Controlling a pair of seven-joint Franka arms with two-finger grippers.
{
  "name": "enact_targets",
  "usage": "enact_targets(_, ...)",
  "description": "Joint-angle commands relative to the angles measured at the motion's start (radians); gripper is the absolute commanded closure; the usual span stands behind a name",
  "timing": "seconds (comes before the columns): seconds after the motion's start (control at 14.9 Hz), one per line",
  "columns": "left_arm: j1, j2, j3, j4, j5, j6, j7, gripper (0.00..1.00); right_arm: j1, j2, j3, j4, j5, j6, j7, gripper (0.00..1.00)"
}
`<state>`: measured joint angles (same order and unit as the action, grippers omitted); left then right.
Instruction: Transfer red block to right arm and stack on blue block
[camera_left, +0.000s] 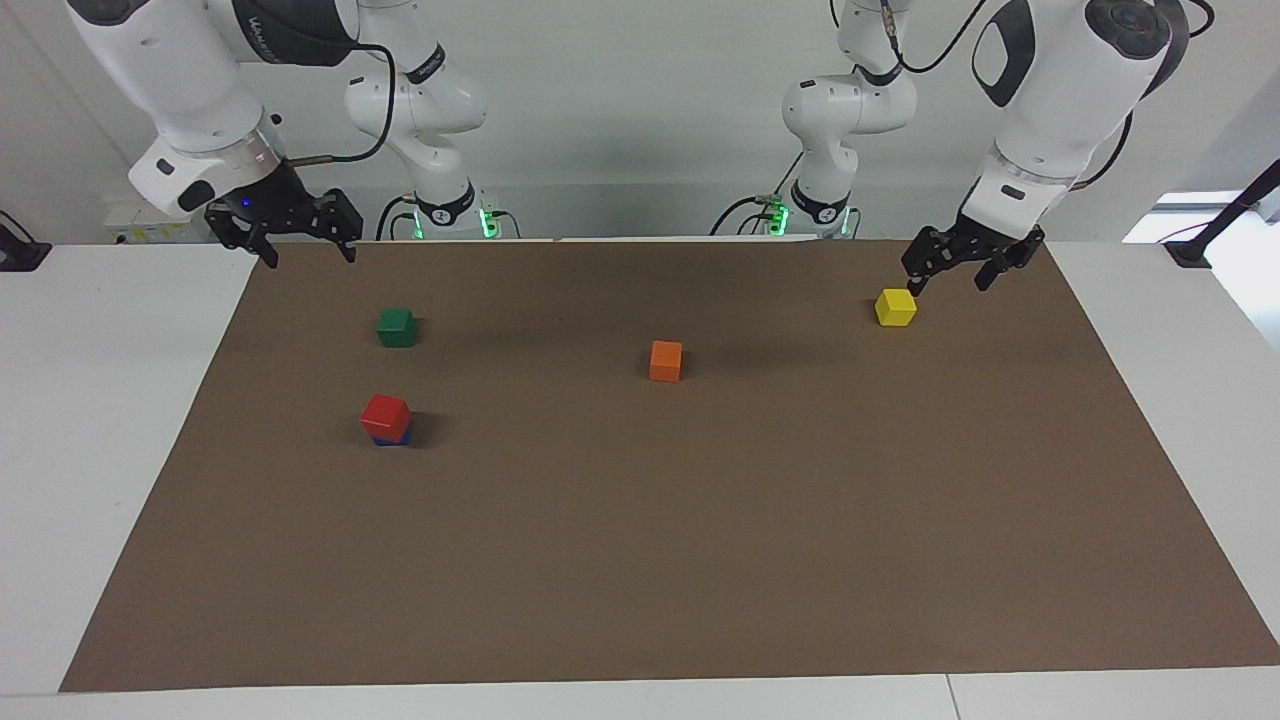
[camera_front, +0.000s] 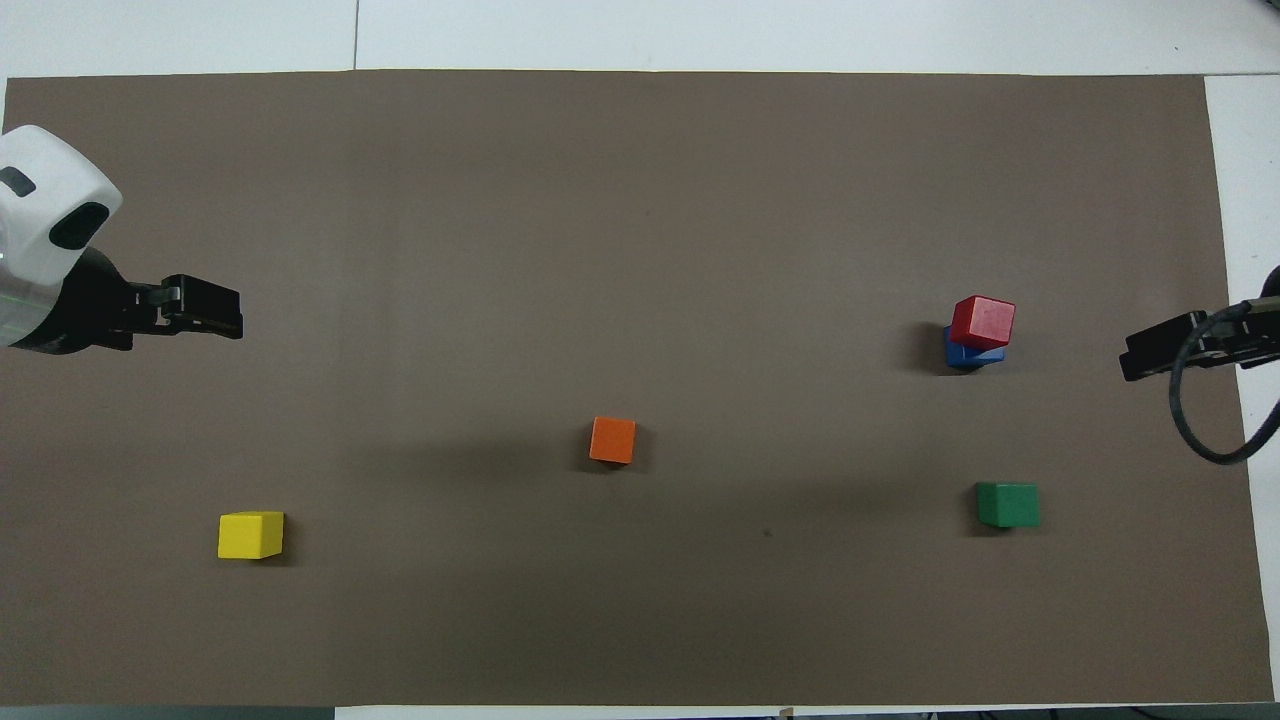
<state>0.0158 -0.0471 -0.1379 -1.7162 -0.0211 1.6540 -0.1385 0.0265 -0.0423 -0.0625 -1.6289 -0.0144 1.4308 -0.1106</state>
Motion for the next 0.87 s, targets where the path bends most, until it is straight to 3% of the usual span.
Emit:
enact_targets(0.0,0.004,-0.017,0.003,-0.019,-0.005,0.006,0.01,0.0,-0.052,0.002,0.016,-0.006,0.016,-0.021,-0.046,0.0)
enact_targets(0.2,0.004,-0.019,0.001,-0.02,-0.005,0.001,0.013,0.0,-0.048,-0.002,0.016,-0.008,0.001,0.006,-0.032,0.0)
enact_targets(0.47,0.004,-0.011,0.001,-0.01,-0.005,0.001,0.016,0.0,-0.048,-0.013,0.016,-0.008,-0.025,0.137,-0.031,0.0)
enact_targets(0.8,-0.007,0.023,0.001,0.029,0.015,-0.037,0.014,0.0,-0.039,-0.015,0.015,-0.017,-0.029,0.132,-0.008,0.0)
